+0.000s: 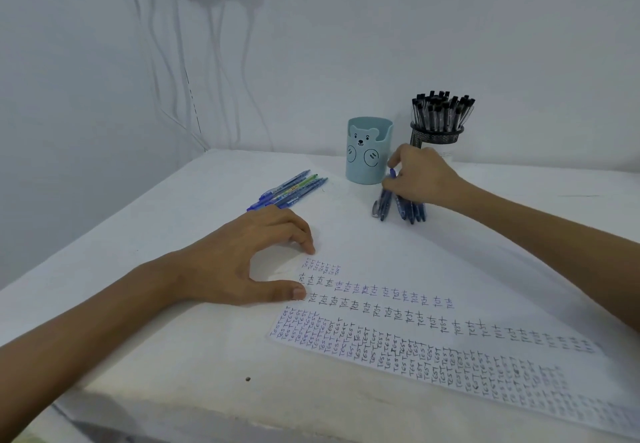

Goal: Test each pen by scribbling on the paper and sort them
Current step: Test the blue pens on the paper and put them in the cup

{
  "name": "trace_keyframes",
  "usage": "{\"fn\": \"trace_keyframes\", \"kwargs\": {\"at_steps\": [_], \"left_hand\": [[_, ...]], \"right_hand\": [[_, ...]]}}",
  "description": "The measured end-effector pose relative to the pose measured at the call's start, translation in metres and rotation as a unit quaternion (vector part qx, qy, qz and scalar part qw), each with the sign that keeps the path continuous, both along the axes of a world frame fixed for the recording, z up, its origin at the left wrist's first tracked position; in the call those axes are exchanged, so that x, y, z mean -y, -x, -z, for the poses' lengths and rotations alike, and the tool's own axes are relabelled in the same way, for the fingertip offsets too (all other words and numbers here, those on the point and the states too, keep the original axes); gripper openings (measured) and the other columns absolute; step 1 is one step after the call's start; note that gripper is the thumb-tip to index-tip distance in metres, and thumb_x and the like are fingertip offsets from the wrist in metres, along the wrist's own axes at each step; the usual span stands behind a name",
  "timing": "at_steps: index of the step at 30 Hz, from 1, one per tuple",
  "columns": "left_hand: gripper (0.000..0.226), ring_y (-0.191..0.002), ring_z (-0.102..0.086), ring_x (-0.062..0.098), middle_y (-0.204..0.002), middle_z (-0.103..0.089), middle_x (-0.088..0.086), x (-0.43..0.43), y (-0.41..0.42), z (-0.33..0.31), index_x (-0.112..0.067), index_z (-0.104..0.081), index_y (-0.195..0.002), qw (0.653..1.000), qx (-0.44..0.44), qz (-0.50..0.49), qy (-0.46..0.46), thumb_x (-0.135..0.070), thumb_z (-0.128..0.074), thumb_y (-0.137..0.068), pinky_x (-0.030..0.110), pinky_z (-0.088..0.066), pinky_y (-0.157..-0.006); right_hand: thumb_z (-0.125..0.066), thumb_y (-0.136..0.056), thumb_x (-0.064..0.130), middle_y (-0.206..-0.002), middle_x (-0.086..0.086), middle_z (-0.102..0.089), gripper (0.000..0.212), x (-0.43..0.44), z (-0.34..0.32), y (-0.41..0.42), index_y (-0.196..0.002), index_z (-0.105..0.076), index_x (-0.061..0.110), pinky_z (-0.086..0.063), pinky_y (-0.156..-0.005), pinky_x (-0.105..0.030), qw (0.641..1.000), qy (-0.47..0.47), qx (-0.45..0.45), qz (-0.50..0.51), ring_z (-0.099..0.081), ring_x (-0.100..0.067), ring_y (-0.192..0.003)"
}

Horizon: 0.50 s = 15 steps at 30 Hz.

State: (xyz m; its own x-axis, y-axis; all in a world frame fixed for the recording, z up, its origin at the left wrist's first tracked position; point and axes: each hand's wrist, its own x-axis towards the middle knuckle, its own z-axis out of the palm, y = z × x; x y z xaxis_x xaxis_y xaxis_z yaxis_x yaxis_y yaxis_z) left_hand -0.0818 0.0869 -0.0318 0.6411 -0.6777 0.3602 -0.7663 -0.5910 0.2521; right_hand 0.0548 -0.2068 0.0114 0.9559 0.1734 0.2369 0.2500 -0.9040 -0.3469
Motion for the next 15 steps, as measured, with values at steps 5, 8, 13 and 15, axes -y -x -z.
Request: {"fn": "trace_keyframes", "kwargs": {"at_steps": [5, 8, 13, 15], "left_hand": [[0.043, -0.126, -0.056, 0.018, -0.129, -0.058, -0.014, 0.0, 0.001, 0.0, -0.025, -0.064, -0.123, 1.0, 0.0, -0.003, 0.001, -0.05, -0.075, -0.09, 0.035, -0.044, -0.106], [0.043, -0.126, -0.056, 0.018, -0.129, -0.058, -0.013, 0.0, 0.0, 0.0, -0.024, -0.064, -0.123, 1.0, -0.003, -0.002, 0.004, -0.05, -0.075, -0.091, 0.037, -0.045, -0.105], [0.044, -0.128, -0.055, 0.018, -0.13, -0.058, -0.014, -0.001, 0.0, 0.0, -0.025, -0.064, -0.124, 1.0, -0.008, -0.005, 0.001, -0.052, -0.075, -0.09, 0.037, -0.045, -0.106], [0.044, -0.128, -0.055, 0.018, -0.13, -0.058, -0.014, -0.001, 0.0, 0.0, -0.026, -0.064, -0.124, 1.0, -0.011, -0.008, 0.001, -0.052, -0.075, -0.09, 0.038, -0.045, -0.107]], "right_hand": [[-0.056, -0.099, 0.034, -0.103, -0.012, -0.055, 0.038, -0.006, 0.006, -0.003, -0.125, -0.05, 0.007, -0.043, -0.071, -0.035, 0.995, 0.086, 0.036, 0.023, -0.05, -0.028, -0.089], [-0.049, -0.102, 0.027, -0.092, -0.011, -0.057, 0.027, -0.013, 0.009, 0.003, -0.119, -0.051, 0.006, -0.042, -0.064, -0.035, 0.983, 0.119, 0.136, -0.016, -0.053, -0.029, -0.079], [-0.053, -0.102, 0.021, -0.109, -0.002, -0.07, 0.024, -0.045, 0.011, 0.013, -0.122, -0.065, 0.018, -0.048, -0.071, -0.033, 0.947, 0.127, 0.189, -0.226, -0.063, -0.022, -0.094], [-0.053, -0.103, 0.022, -0.119, -0.002, -0.063, 0.031, -0.059, 0.015, 0.01, -0.132, -0.062, 0.02, -0.052, -0.074, -0.039, 0.93, 0.139, 0.199, -0.275, -0.062, -0.023, -0.101]]}}
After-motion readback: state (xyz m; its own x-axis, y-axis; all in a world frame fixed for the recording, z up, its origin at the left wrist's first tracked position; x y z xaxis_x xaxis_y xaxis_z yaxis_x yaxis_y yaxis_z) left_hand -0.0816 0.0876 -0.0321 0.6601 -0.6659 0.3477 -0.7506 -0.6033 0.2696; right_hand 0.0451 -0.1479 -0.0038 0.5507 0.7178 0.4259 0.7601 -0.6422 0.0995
